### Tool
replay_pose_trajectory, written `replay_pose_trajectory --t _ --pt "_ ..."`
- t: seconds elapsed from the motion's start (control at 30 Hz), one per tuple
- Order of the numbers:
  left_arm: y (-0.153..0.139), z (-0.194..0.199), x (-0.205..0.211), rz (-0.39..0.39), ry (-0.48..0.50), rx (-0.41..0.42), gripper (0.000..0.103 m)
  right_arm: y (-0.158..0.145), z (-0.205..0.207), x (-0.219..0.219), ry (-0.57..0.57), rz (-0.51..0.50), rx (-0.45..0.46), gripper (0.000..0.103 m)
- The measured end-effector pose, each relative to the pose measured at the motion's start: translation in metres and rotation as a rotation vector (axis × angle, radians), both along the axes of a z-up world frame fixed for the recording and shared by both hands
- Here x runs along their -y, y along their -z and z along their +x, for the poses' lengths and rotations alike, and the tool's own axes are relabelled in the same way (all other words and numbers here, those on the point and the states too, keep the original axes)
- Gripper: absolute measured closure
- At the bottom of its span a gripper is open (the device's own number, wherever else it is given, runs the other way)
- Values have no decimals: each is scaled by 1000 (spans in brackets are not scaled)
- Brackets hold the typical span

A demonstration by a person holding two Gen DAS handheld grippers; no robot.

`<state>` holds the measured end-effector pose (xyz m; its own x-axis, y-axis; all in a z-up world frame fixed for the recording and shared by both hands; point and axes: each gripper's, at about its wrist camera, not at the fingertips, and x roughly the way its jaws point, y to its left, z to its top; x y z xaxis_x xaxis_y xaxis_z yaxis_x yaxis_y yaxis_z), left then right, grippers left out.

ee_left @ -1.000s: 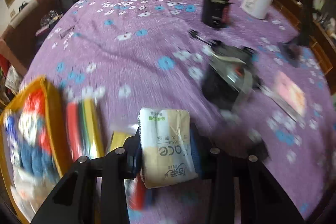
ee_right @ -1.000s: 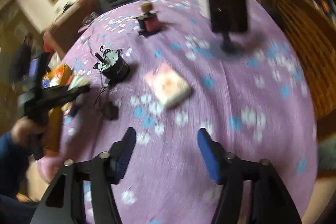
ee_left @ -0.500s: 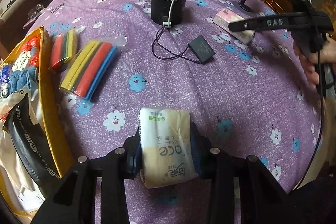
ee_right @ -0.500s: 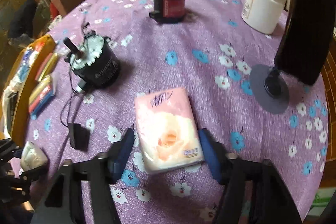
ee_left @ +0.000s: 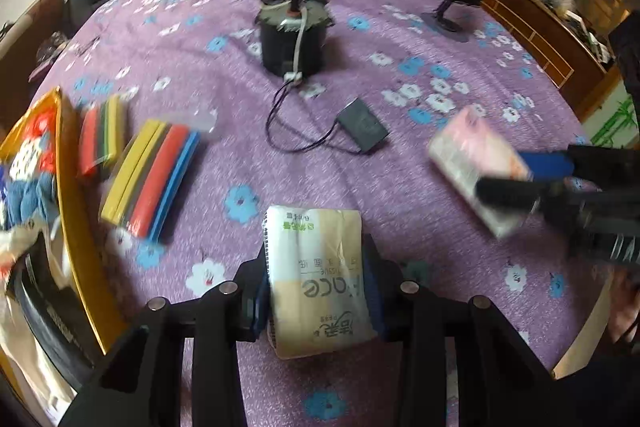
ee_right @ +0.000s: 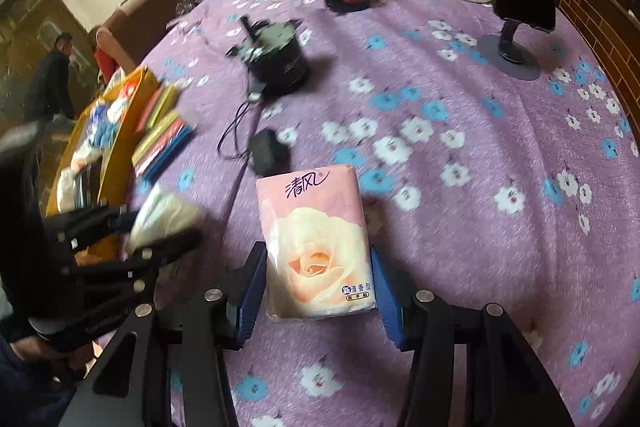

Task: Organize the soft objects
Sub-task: 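Carry both tissue packs over the tray and open both grippers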

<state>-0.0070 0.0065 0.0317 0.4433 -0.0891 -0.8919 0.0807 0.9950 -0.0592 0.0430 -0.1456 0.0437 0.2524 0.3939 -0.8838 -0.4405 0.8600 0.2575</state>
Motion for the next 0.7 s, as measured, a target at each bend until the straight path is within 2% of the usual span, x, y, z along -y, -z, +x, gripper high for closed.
replay_pose_trajectory --t 0.17,0.33,0.53,0.7 --pt "-12 -1 3 15 50 34 65 -8 -9 -1 36 20 10 48" --pt "-24 -9 -11 24 48 65 65 -16 -14 -17 28 35 26 48" --pt "-41 -22 -44 16 -7 104 65 -24 -20 -48 -18 54 39 48" --pt "-58 -40 -86 12 -95 145 65 -36 -22 -85 -82 75 56 48"
